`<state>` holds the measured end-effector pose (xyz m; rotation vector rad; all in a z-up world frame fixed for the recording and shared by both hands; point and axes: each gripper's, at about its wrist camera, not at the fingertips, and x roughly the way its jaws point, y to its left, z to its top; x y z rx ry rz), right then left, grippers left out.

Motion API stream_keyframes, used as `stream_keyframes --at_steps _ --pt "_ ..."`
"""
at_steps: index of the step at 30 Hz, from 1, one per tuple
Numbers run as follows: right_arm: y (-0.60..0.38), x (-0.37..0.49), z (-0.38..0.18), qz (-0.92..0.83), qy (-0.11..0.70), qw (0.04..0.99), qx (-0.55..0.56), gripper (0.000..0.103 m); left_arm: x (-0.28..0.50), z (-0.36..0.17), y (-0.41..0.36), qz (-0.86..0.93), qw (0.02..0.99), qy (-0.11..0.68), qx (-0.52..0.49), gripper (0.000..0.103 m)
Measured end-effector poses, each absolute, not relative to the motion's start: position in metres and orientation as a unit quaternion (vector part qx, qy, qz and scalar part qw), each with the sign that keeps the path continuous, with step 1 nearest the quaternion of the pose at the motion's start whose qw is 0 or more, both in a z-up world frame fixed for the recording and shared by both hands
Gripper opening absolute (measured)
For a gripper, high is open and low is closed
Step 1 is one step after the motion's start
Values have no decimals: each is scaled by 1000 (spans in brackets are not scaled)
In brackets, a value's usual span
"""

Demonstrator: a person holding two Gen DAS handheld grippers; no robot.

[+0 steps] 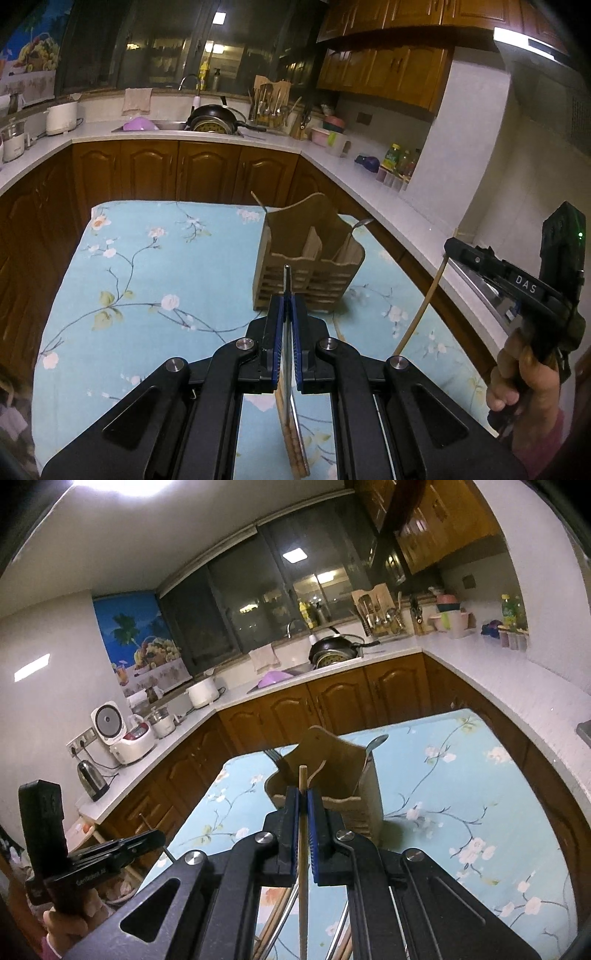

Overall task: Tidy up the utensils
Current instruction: 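Lift the knife with the left tool while the right tool lifts the chopstick over the holder, then drop the knife into the holder with the left tool while the right tool releases the chopstick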

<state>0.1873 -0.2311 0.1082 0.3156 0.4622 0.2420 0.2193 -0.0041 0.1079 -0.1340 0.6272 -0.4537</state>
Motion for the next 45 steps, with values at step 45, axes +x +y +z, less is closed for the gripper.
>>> stream_keyframes --at_steps 45 --pt "-269 309 93 19 141 975 172 5 363 103 -47 -164 954 232 -90 5"
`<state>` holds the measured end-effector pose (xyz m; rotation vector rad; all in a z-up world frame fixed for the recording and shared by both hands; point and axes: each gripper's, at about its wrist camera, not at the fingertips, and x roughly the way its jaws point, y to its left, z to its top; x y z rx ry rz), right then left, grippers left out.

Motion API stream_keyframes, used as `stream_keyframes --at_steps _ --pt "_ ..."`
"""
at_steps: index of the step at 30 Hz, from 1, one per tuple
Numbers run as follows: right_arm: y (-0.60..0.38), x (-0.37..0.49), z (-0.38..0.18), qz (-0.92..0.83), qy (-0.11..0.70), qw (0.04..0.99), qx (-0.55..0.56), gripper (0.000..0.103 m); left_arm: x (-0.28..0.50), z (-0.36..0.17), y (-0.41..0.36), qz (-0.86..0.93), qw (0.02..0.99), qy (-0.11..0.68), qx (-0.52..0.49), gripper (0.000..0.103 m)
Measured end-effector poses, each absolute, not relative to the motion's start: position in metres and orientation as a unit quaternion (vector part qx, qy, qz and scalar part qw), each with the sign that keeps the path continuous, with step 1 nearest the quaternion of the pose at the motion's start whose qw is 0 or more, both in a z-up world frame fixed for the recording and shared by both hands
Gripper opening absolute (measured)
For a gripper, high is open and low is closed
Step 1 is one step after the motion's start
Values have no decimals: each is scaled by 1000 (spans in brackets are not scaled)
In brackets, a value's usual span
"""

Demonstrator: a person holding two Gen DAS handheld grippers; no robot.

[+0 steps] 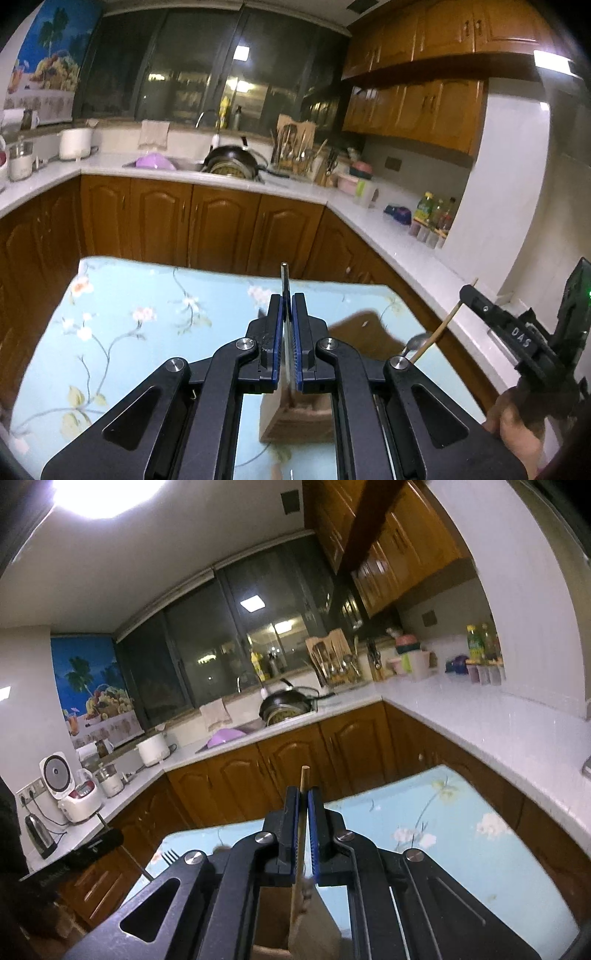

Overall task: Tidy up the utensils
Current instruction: 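Drop the knife into the holder with the left tool while the right tool releases the chopstick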

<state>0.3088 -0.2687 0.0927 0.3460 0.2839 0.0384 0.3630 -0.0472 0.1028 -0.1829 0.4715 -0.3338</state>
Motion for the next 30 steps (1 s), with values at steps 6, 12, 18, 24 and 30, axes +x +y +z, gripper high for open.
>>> stream_keyframes --at_steps 6,12,18,24,30 --pt "-267 310 82 19 160 973 165 6 363 89 -52 -159 953 245 -80 6" --pt "-268 311 83 22 170 971 165 6 366 91 -53 -160 952 250 -75 6" --pt "-268 312 84 26 178 969 171 15 365 93 -48 -159 949 259 -81 12" --pt "-274 295 94 36 165 968 184 55 344 99 -36 -147 955 245 -77 39" --pt "-279 261 106 51 145 968 196 89 313 98 -10 -131 957 239 -99 76"
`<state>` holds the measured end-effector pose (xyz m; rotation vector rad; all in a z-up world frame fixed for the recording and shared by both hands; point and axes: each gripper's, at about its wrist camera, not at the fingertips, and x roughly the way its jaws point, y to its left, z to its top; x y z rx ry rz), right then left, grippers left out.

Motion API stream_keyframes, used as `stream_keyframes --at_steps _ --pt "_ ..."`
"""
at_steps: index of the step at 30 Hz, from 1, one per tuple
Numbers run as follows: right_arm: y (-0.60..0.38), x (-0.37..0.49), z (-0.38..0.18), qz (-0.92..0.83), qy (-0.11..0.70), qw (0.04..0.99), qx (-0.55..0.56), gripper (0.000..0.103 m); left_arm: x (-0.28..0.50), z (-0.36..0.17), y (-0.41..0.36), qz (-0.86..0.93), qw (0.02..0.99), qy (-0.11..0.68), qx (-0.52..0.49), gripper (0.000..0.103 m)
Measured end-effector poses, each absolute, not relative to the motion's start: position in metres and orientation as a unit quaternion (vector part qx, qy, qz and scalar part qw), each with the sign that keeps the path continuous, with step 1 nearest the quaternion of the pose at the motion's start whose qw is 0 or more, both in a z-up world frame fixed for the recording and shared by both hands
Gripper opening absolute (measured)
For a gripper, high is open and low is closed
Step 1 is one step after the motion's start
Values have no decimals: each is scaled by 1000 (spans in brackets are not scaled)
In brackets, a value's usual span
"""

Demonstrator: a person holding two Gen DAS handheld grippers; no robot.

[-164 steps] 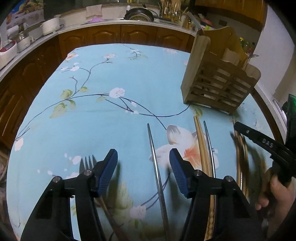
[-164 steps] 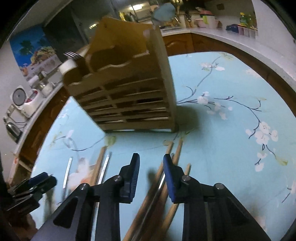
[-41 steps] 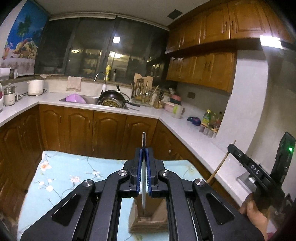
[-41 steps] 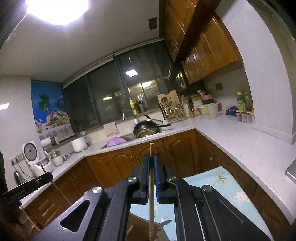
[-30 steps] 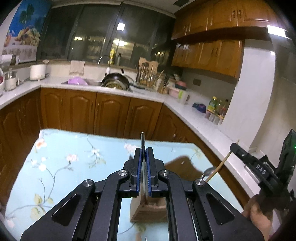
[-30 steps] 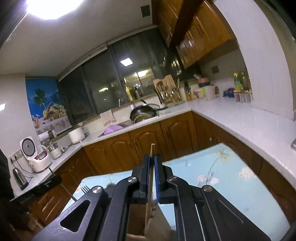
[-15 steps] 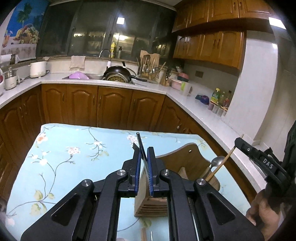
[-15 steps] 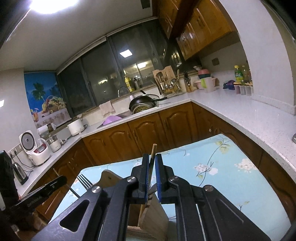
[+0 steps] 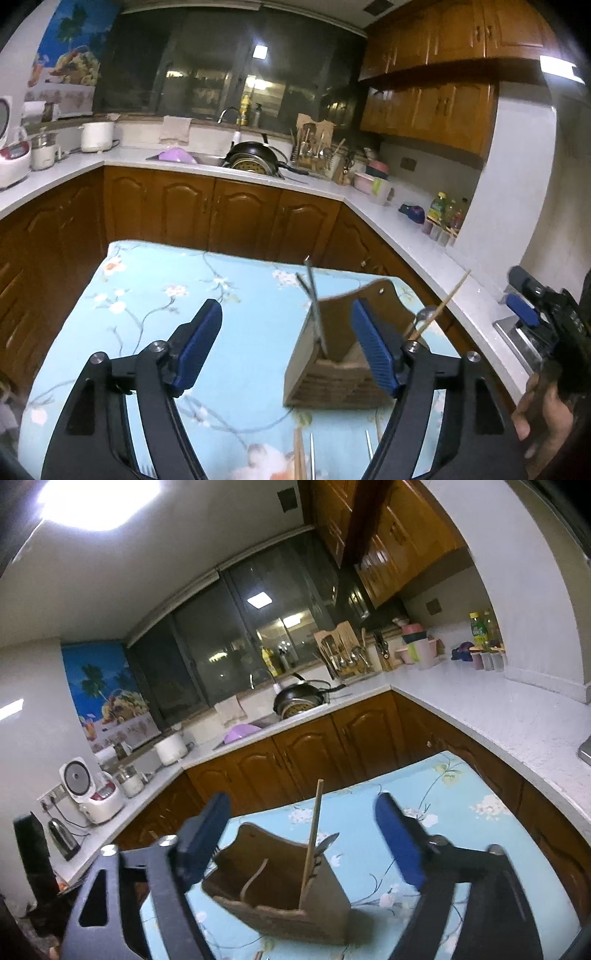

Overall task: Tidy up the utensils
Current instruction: 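Move both open tools back down to the remaining utensils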

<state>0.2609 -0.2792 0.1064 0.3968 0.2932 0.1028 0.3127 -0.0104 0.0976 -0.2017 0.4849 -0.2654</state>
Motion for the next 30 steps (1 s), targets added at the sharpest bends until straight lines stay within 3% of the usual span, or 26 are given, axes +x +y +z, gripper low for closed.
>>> stream_keyframes --at_steps 3,7,21,30 --pt "-277 239 104 51 145 971 186 96 296 89 0 -125 954 249 -108 80" --pt "-273 212 91 51 163 971 170 97 272 72 10 -116 950 270 -111 83" --pt "-265 161 10 35 273 946 169 97 221 8 5 -109 926 350 -88 84" --pt "-255 167 -4 31 312 937 152 97 232 -6 -13 -109 913 389 -49 84"
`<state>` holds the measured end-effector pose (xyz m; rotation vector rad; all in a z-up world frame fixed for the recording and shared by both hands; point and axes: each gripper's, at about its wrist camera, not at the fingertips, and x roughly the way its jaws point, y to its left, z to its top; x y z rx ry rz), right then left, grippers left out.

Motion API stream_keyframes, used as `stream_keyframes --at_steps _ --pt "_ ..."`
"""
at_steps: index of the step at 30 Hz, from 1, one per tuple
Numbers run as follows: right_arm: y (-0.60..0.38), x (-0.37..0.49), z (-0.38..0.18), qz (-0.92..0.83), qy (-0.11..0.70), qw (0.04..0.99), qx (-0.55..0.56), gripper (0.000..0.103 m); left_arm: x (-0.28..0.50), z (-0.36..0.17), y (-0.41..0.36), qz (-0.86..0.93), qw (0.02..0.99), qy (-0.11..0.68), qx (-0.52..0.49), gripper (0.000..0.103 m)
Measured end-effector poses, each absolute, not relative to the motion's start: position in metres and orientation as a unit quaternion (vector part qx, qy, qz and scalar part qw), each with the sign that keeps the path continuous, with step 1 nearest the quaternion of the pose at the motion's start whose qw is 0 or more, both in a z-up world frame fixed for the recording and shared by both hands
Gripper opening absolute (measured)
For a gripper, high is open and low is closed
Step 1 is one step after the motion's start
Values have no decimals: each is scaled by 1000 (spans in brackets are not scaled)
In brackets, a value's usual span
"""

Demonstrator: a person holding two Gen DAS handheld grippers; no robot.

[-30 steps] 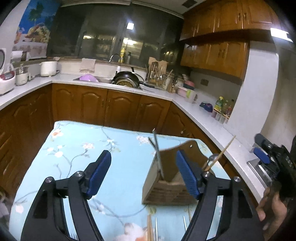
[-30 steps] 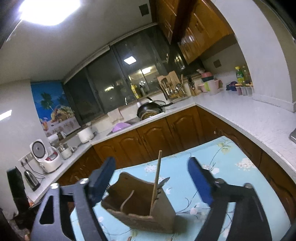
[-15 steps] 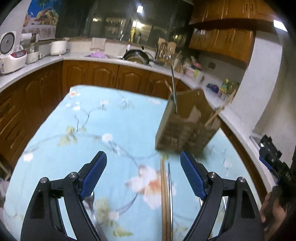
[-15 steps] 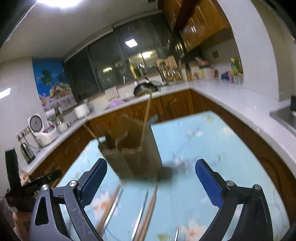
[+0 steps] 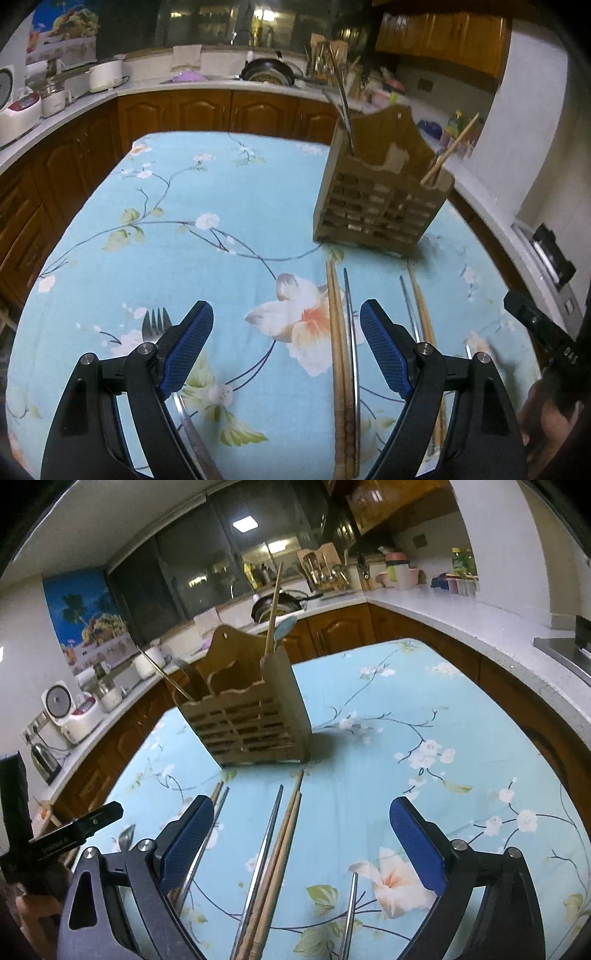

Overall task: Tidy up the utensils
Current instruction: 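Move both open tools back down to the remaining utensils, then grasp a wooden chopstick with the left tool while the right tool grasps another chopstick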

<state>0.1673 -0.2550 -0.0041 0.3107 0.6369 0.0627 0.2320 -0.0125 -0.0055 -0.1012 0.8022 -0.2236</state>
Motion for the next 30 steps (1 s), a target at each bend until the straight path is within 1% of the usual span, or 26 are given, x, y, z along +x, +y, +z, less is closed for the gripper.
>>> stream_keyframes --at_steps 5,6,8,10,11,13,14,16,21,24,25,26,30 --pt "-244 183 -15 32 345 929 128 96 248 -16 -25 -103 901 420 -21 84" --pt "-242 186 -17 32 351 928 123 93 252 -19 -28 -104 899 426 -15 84" --pt "-239 194 -23 30 369 922 112 87 257 -22 -33 -106 895 433 -7 84" --pt "-235 203 -31 28 387 916 102 78 262 -26 -37 -107 892 439 2 84" --pt "-234 206 -34 26 393 914 99 76 264 -28 -40 -107 890 442 7 84" --pt "-232 214 -42 21 409 908 91 66 270 -33 -44 -106 887 449 15 84" --pt "-231 218 -46 20 418 904 89 64 272 -35 -45 -107 885 453 18 84" --pt "-228 224 -53 16 432 898 80 56 277 -40 -49 -107 882 459 24 84" --pt "-224 233 -65 11 452 890 62 50 287 -48 -58 -108 878 465 40 83" --pt "-222 235 -65 12 455 889 56 47 292 -54 -65 -111 873 472 48 78" --pt "-222 236 -65 13 456 888 55 46 294 -58 -67 -110 870 477 55 73" --pt "-221 237 -66 11 457 888 47 46 295 -61 -69 -109 868 480 58 71" --pt "-218 237 -66 10 456 890 29 46 297 -64 -64 -113 869 479 51 72"
